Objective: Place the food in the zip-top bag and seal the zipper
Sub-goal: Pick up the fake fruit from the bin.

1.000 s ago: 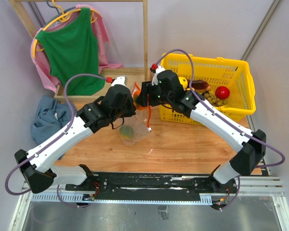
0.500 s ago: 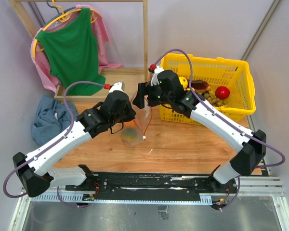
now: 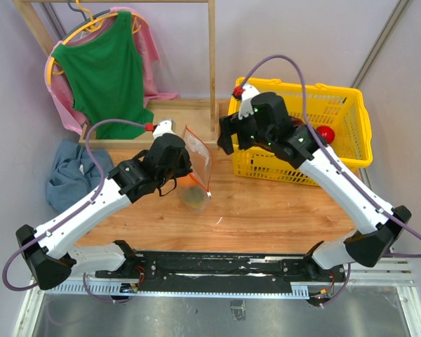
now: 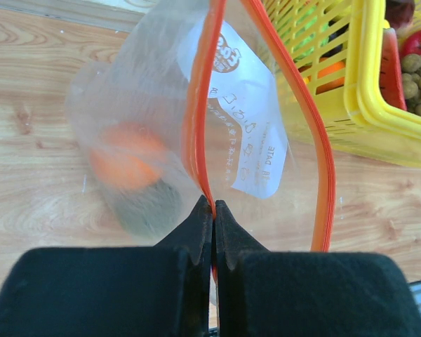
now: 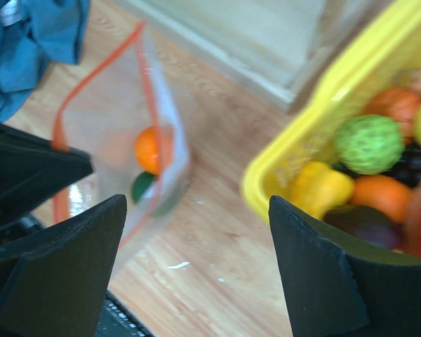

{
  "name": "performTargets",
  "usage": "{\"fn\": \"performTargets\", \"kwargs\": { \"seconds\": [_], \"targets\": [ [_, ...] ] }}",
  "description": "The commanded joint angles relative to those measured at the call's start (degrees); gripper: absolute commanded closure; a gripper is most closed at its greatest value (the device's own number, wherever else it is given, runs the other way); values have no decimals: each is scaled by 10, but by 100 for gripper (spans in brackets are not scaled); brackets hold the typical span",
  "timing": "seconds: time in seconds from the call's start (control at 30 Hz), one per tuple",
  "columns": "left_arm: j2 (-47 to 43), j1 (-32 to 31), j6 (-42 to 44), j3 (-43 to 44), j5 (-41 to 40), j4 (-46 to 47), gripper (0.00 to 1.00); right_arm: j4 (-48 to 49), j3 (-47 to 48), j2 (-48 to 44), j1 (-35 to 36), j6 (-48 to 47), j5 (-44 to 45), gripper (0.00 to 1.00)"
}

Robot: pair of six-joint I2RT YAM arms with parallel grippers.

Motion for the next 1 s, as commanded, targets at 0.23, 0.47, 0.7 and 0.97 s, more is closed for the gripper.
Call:
{"fn": "performTargets", "kwargs": {
  "seconds": [0.23,0.47,0.7,0.97],
  "targets": [
    [-1,2,44,68,-67,-63,100,-29,-1,17,-190,-68,60,17],
    [12,2,93,102,-65,-84,100,98,-48,71,-278,-19,38,11],
    [29,2,109,89,-48,-68,100,255,-95,146,-295,18,24,4],
    [29,2,113,78,-37,-49,100,355,-97,235,-297,37,33,1]
  ]
}}
